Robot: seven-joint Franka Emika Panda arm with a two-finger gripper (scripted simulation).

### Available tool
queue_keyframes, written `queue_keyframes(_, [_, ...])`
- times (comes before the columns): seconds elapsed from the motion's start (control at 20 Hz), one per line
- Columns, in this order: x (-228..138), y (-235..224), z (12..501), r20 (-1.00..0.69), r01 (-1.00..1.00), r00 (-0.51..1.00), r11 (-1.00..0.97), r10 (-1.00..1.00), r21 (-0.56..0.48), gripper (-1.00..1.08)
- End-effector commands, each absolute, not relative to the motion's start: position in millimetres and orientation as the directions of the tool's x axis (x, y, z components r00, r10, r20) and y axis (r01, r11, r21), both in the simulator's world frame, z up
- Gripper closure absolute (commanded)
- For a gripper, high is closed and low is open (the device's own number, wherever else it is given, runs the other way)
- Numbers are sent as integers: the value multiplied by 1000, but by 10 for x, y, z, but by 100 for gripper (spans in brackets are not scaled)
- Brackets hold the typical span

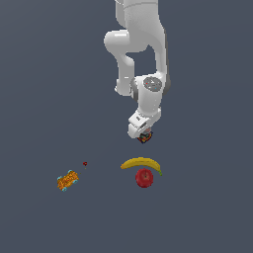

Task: Pick up a designated object from a clutter of objects.

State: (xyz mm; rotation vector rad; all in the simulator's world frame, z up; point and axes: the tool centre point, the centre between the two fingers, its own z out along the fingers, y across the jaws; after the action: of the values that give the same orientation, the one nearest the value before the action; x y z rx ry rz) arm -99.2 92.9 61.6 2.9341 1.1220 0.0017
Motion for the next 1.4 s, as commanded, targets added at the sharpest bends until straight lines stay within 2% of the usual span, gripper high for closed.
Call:
queue_keyframes(0.0, [-995,937,605,0,668,744,-744,668,-1,108])
queue_keyframes(0.65, [-985,1001,849,1,667,745,-745,667,1,108])
queue_keyframes(1.35, [-950,1336,1897,1,669,744,-744,669,-1,108])
